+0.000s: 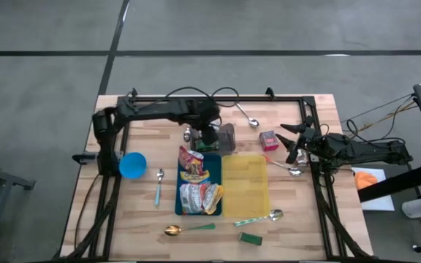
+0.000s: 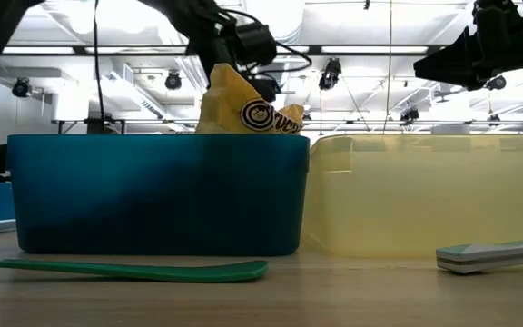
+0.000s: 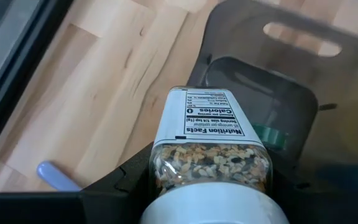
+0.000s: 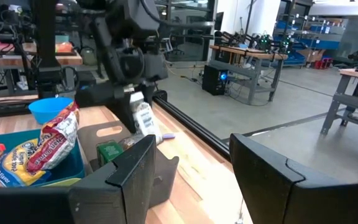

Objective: Pick & Place Food Item
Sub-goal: Put the white spice bottle into the black bin

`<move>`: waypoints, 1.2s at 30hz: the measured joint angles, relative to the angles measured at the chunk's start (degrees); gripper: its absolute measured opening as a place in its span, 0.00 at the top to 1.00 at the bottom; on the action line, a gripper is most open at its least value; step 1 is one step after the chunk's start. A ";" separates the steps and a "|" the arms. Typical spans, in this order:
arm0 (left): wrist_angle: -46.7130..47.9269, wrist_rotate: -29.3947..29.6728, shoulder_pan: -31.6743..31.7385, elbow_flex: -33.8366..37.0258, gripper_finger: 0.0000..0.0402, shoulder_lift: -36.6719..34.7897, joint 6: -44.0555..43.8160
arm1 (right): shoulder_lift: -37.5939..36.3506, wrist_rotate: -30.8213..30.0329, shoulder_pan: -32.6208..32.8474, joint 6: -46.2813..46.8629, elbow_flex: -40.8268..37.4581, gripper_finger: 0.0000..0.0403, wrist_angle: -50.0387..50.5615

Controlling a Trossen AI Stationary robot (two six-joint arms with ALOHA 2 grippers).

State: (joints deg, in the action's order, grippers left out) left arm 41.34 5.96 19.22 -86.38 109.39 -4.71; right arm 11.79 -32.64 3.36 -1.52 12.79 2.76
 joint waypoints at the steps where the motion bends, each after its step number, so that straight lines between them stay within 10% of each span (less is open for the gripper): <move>1: -0.04 0.02 0.00 0.05 0.52 0.47 0.30 | 0.00 -0.02 -0.02 0.01 0.01 0.51 0.00; 36: 0.30 -2.00 0.04 0.56 0.42 5.50 1.93 | -0.02 -0.02 -0.02 0.00 0.01 0.51 0.00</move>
State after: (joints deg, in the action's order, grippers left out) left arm 41.64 3.96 19.27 -85.82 114.89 -2.79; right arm 11.77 -32.66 3.33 -1.52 12.80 2.76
